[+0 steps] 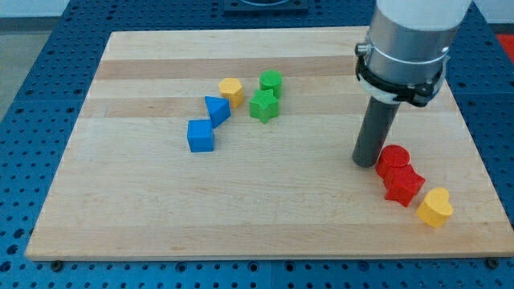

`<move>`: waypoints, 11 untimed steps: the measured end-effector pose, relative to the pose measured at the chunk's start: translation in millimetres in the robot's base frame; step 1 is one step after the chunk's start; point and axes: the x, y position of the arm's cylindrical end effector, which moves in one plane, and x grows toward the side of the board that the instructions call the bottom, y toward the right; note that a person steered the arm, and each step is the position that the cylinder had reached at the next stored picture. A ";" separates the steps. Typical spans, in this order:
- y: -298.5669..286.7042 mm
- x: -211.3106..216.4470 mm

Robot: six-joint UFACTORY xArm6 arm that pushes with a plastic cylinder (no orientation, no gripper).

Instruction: Move the arm at the top left of the hexagon

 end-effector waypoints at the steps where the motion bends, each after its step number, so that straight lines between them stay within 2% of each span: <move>1: -2.3 -26.9; 3: -12.3 -120.5; 5: -84.7 -187.8; 8: -231.6 -185.9; 11: -229.8 -152.4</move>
